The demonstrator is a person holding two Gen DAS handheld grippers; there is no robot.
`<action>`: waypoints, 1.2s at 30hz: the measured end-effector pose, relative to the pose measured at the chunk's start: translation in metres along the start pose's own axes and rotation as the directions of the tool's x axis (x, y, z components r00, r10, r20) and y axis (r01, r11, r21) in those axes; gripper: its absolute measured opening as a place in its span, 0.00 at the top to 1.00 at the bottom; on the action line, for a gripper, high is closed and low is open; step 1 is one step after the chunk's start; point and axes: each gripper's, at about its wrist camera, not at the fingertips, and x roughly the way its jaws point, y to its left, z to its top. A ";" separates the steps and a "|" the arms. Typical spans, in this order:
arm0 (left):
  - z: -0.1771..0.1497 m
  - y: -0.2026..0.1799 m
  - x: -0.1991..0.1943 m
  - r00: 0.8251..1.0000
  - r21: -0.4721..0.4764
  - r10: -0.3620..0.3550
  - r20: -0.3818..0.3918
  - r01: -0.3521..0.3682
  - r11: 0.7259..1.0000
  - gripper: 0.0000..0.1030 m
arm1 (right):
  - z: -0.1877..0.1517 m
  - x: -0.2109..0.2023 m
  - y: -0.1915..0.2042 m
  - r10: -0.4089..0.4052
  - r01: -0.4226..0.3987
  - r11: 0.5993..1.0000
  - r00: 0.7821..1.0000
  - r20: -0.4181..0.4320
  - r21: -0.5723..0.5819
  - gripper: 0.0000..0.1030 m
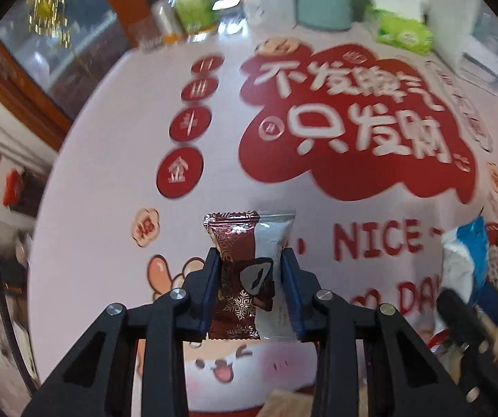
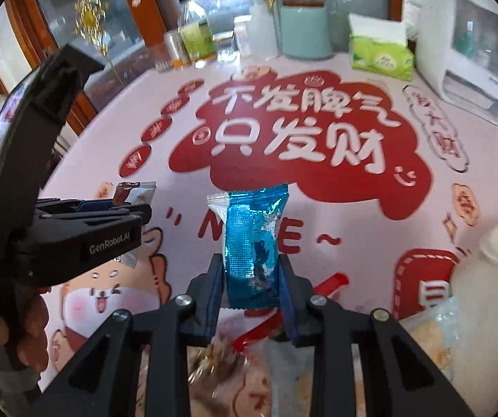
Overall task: Organize snacks
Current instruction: 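Lift both held packets and carry them over the white bin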
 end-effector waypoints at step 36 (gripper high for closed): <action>-0.050 -0.262 -0.252 0.882 0.450 -0.377 0.283 0.225 0.864 0.69 | -0.119 -0.307 -0.172 -0.430 0.259 0.850 0.843 0.321 0.459 0.72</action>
